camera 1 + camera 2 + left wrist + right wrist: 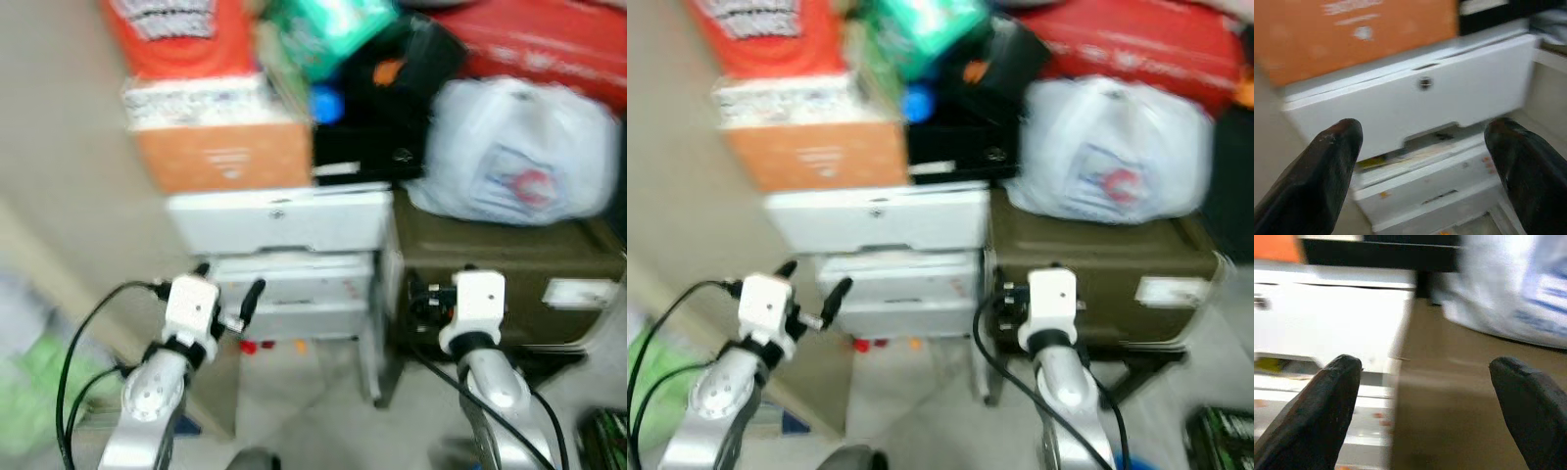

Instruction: Clean up the room

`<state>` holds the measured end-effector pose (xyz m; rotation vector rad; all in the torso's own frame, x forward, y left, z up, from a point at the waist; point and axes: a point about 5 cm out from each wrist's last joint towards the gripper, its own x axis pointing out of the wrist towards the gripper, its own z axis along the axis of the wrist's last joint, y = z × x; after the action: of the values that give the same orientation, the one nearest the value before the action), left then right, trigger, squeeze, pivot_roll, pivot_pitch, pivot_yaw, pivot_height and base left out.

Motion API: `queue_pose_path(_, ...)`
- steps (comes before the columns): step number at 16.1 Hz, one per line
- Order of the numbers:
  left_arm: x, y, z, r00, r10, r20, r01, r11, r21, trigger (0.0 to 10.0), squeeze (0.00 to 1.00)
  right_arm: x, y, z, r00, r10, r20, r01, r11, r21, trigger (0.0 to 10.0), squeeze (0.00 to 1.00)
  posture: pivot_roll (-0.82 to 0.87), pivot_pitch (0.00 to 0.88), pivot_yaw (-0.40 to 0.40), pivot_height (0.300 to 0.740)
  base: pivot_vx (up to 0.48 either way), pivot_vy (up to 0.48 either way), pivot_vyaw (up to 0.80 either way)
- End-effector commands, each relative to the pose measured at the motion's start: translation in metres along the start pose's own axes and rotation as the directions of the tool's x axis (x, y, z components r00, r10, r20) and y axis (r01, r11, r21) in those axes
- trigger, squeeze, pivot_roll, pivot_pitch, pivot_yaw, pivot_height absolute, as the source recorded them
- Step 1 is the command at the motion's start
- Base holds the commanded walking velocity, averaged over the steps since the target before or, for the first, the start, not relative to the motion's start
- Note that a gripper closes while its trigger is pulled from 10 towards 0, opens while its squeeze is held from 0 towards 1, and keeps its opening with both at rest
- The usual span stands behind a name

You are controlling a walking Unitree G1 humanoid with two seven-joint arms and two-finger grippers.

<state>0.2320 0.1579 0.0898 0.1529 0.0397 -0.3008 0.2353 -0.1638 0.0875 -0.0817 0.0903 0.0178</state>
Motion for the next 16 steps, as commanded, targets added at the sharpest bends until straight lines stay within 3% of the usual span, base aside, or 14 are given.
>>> queue_pose_path(1, -0.001, 0.004, -0.001, 1.0, 0.005, -0.011, -0.005, 1.0, 0.004, 10.0, 0.0, 0.002, 0.006, 0.002, 1.0, 0.017, 0.005, -0.017, 1.0, 0.013, 10.0, 0.0, -0.07, 0.029, 0.013, 0.74, 0.0, 0.0, 0.8)
queue_pose_path(4, -0.002, 0.003, -0.001, 1.0, 0.003, -0.013, -0.003, 1.0, 0.009, 10.0, 0.0, 0.002, 0.005, 0.002, 1.0, 0.017, 0.005, -0.017, 1.0, 0.012, 10.0, 0.0, -0.07, 0.027, 0.014, 0.74, 0.0, 0.0, 0.8)
queue_pose_path(10, -0.023, 0.014, -0.012, 0.996, 0.059, -0.065, -0.057, 0.998, 0.03, 10.0, 0.0, -0.008, -0.003, -0.005, 1.0, -0.005, -0.024, 0.005, 1.0, 0.0, 10.0, 0.0, -0.06, 0.034, 0.014, 0.74, 0.0, 0.0, 0.8)
queue_pose_path(16, -0.016, 0.01, -0.009, 0.997, 0.057, -0.048, -0.056, 0.998, 0.02, 10.0, 0.0, -0.002, 0.003, -0.002, 1.0, 0.009, -0.014, -0.009, 1.0, -0.003, 10.0, 0.0, -0.06, 0.026, 0.006, 0.74, 0.0, 0.0, 0.8)
